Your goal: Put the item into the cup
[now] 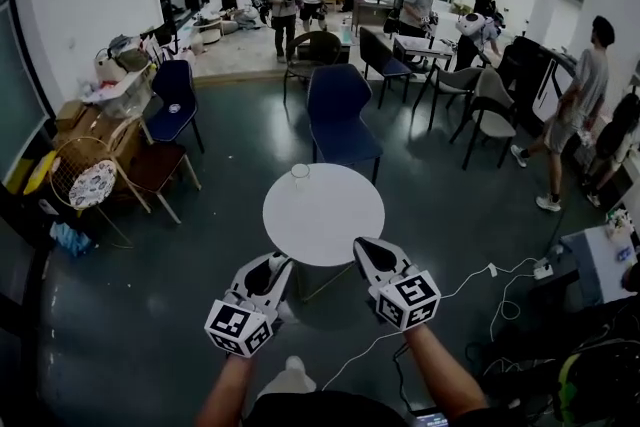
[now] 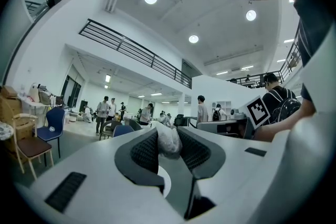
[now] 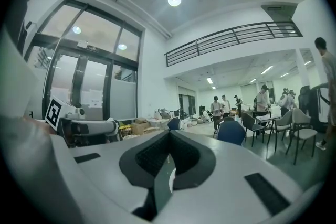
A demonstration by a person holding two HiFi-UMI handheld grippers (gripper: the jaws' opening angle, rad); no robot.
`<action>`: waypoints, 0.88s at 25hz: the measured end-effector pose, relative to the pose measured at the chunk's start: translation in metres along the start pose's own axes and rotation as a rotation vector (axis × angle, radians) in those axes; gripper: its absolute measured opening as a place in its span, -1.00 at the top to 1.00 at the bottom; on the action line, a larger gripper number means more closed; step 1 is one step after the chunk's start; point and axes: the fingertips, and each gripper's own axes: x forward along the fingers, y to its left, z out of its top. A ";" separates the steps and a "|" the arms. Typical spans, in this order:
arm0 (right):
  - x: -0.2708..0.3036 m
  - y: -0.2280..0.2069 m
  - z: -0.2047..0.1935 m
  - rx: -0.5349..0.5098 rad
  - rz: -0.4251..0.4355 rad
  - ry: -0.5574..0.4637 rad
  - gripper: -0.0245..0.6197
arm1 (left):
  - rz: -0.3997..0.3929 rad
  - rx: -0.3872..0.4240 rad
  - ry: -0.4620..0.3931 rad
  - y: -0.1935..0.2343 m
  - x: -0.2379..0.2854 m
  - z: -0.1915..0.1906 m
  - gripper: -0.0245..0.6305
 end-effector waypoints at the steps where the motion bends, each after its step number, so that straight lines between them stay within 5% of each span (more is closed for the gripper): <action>1: 0.010 0.002 0.003 -0.003 0.002 0.001 0.87 | 0.001 -0.002 -0.001 0.010 0.001 0.003 0.60; 22: 0.134 0.014 0.035 -0.057 -0.045 0.014 0.87 | -0.058 -0.001 0.033 0.136 0.022 0.024 0.60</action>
